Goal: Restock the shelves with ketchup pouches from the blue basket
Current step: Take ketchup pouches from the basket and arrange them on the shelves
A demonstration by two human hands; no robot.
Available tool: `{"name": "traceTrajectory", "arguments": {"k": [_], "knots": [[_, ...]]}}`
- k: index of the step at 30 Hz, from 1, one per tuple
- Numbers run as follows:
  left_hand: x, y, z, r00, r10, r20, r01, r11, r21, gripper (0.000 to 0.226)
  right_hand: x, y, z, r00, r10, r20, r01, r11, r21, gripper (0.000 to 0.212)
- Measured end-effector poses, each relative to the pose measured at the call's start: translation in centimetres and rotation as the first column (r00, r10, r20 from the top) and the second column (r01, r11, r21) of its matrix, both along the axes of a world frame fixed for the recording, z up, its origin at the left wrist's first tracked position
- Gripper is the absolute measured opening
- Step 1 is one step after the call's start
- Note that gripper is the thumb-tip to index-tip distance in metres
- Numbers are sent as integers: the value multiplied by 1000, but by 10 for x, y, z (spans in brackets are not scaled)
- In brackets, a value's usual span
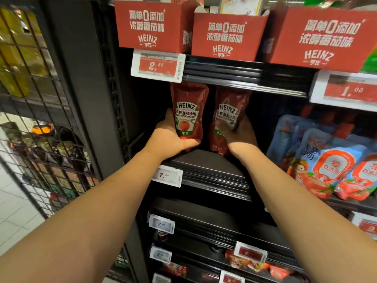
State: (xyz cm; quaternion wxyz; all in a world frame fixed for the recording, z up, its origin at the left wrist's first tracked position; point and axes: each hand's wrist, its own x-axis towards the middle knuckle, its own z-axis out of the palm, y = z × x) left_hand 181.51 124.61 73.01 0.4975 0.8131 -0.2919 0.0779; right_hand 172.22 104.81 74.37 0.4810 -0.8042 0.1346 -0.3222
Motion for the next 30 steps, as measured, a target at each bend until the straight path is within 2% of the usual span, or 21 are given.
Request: {"name": "traceTrajectory", "arguments": {"k": [4, 6, 7, 9, 10, 12, 17, 30], "knots": [[-2, 0, 2, 999, 40, 15, -39, 999, -25, 97, 4, 2, -6, 1000, -21, 14, 21, 1000, 11, 64], [-5, 1, 3, 996, 72, 53, -67, 994, -82, 111, 4, 0, -6, 1000, -19, -10, 20, 999, 43, 72], [-9, 2, 3, 988, 122, 94, -115, 990, -77, 116, 3, -1, -7, 1000, -20, -18, 21, 998, 67, 74], [-16, 3, 4, 938, 257, 233, -267, 964, 14, 109, 3, -2, -7, 999, -33, -15, 35, 996, 84, 76], [-18, 2, 3, 909, 285, 305, -313, 949, 48, 103, 3, -2, -7, 999, -43, -17, 44, 997, 61, 78], [-20, 1, 5, 899, 244, 364, -290, 954, 77, 105, 3, -1, -7, 999, -44, -15, 44, 999, -3, 78], [-2, -12, 13, 954, 199, 223, -230, 965, 123, 117, 3, -3, -9, 996, -86, 31, 89, 992, -91, 54], [71, -70, 7, 983, 109, 149, -125, 987, 103, 114, 9, -8, -9, 978, -209, 0, 205, 959, -195, 53]]}}
